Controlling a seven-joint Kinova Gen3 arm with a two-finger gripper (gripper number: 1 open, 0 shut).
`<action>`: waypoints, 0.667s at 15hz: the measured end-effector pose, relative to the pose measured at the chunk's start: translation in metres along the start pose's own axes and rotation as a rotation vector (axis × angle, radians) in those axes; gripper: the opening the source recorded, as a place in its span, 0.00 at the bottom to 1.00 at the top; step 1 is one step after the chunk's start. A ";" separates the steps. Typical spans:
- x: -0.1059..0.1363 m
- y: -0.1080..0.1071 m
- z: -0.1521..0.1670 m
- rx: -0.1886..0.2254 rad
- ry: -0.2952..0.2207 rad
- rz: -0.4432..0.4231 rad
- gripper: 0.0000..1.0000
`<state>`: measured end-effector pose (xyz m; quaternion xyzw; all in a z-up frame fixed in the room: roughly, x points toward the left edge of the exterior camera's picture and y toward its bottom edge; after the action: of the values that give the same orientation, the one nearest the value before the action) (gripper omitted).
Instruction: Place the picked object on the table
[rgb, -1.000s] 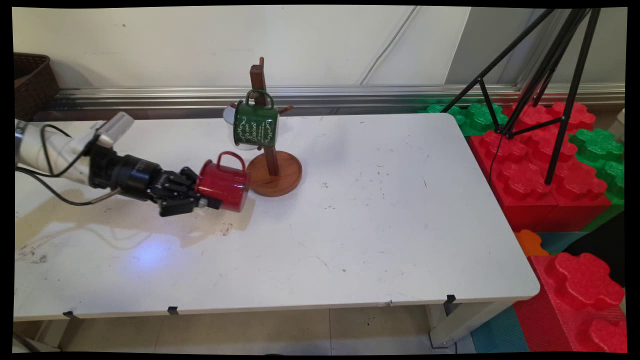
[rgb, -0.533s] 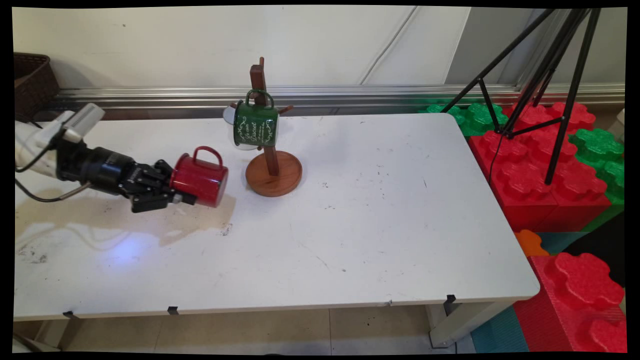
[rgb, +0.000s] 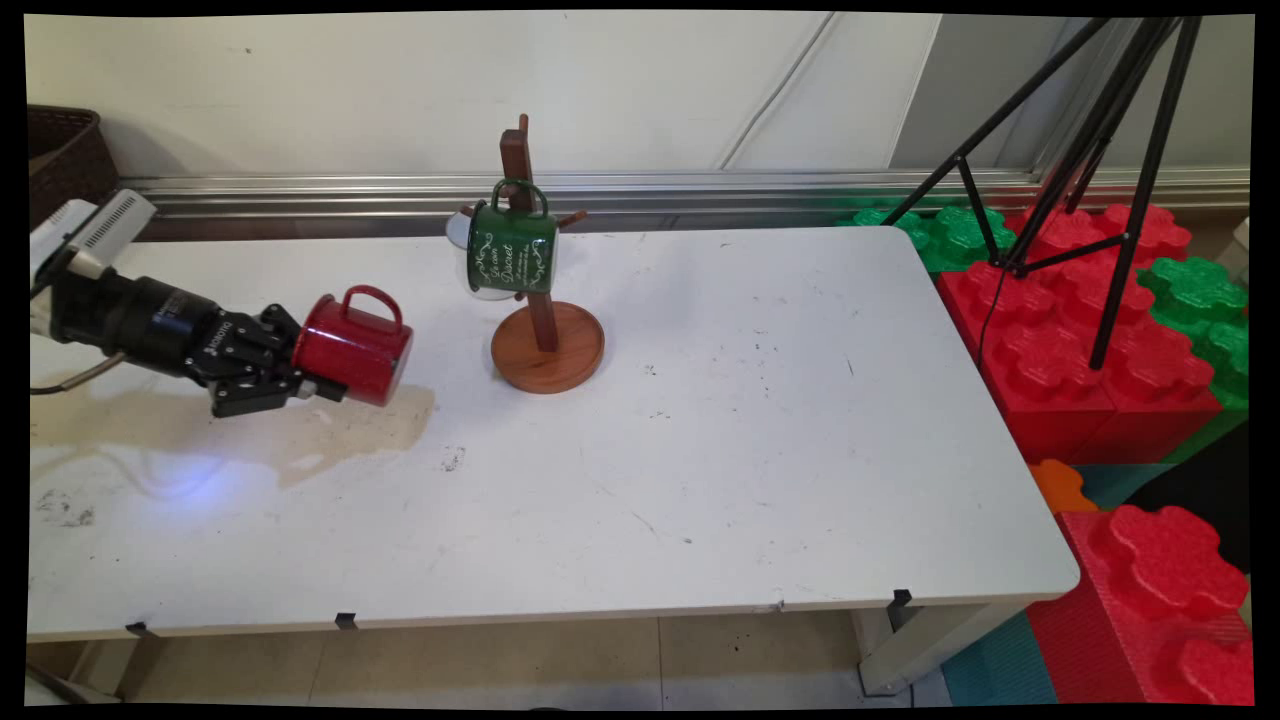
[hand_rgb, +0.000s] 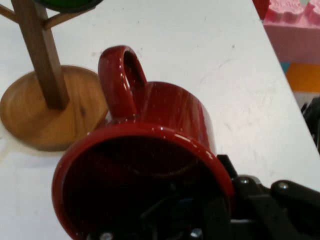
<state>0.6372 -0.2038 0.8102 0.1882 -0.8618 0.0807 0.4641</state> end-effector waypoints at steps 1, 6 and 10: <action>0.001 0.001 -0.004 0.006 -0.018 0.013 0.00; 0.005 0.002 -0.020 0.020 -0.101 0.077 0.00; 0.005 0.003 -0.027 0.027 -0.157 0.115 0.00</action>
<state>0.6540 -0.1934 0.8289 0.1502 -0.9039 0.1036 0.3870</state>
